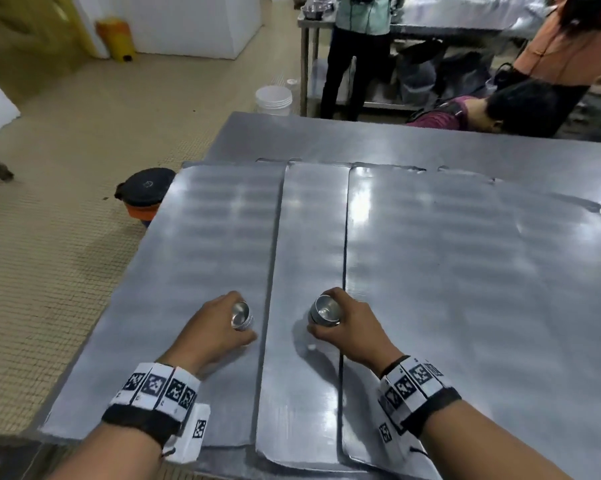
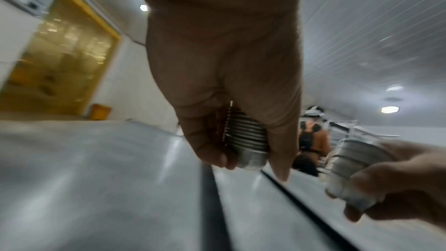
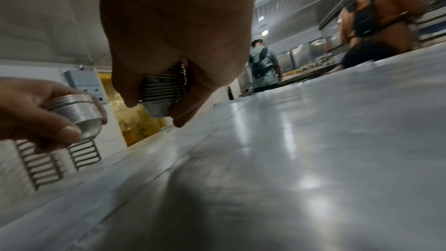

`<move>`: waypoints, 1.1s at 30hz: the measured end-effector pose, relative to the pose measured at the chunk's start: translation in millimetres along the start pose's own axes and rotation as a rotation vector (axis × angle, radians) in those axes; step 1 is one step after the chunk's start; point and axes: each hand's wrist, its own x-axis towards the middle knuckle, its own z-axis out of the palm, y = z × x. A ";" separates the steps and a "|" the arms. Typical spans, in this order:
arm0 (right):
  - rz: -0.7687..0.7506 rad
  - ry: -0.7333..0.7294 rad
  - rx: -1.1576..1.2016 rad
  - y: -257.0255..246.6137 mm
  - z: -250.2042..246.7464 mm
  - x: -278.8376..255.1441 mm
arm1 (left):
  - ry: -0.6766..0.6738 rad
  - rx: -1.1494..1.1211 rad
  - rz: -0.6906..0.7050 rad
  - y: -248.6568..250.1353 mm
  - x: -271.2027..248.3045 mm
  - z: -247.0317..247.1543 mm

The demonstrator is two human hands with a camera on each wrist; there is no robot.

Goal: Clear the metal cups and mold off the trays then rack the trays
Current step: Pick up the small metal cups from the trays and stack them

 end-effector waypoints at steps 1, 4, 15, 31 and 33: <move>0.003 0.021 0.009 2.9 -7.4 -6.7 | -0.025 0.020 0.042 15.4 2.2 0.1; 0.019 0.104 0.028 14.6 -37.1 -32.8 | -0.086 0.067 0.163 69.3 6.9 13.6; 0.223 0.376 0.031 124.0 -193.2 -228.1 | -0.326 0.145 0.498 288.5 -60.5 186.9; 0.595 0.655 0.048 257.4 -306.5 -420.2 | -0.574 0.268 0.849 478.1 -154.9 391.1; 0.631 0.663 0.044 269.7 -317.1 -426.5 | -0.568 0.290 0.858 490.5 -152.5 408.1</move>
